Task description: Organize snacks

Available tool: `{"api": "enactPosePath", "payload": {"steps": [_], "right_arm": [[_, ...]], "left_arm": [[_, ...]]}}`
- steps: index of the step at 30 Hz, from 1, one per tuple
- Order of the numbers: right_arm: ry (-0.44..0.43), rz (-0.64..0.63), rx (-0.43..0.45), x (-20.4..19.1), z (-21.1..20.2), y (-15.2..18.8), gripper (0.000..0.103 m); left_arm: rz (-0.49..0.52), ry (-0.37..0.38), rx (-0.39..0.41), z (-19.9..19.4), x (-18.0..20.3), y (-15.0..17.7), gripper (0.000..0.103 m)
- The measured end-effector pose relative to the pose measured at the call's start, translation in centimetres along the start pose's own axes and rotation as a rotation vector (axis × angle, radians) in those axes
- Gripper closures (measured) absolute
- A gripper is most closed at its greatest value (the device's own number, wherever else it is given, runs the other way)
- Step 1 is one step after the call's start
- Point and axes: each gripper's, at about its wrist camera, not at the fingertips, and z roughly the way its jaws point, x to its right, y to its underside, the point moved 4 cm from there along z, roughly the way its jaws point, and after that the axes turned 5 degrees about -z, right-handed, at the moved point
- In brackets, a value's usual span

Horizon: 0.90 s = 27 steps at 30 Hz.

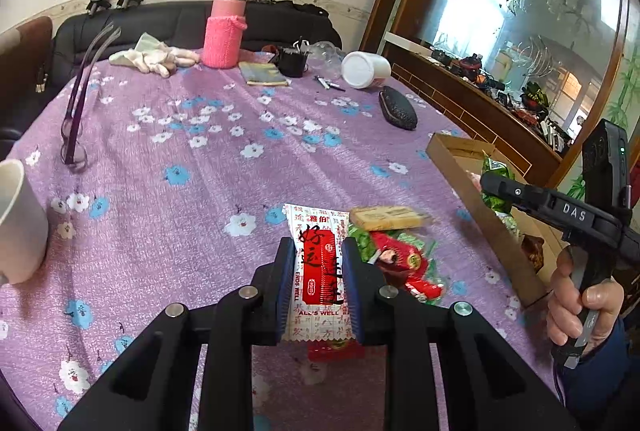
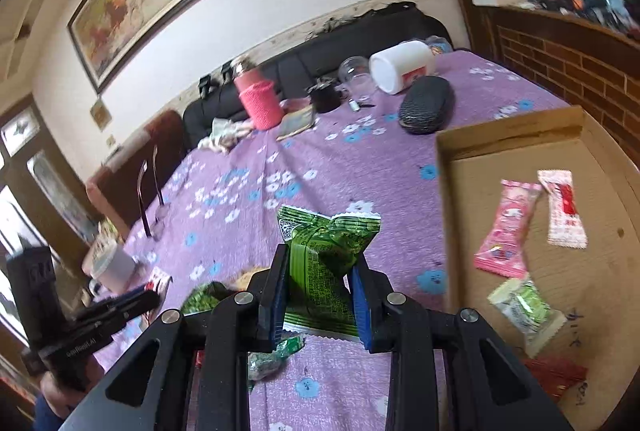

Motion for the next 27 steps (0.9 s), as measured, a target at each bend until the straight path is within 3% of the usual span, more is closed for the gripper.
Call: {"api": "enactPosePath", "payload": {"steps": [7,16,27], "right_arm": [[0.061,0.039,0.075,3.4,-4.4,-0.2,0.073],[0.17,0.146,0.155,10.5,-8.8,0.2,0.073],[0.23,0.314,0.132,17.0,-9.4,1.5,0.073]], "left_arm": [[0.057,0.061,-0.021,-0.3,4.7,-0.1,0.08],[0.139,0.204,-0.066,2.3,14.1,0.6,0.08],[0.146,0.337,-0.195,8.6,23.6,3.1,0.08]]}}
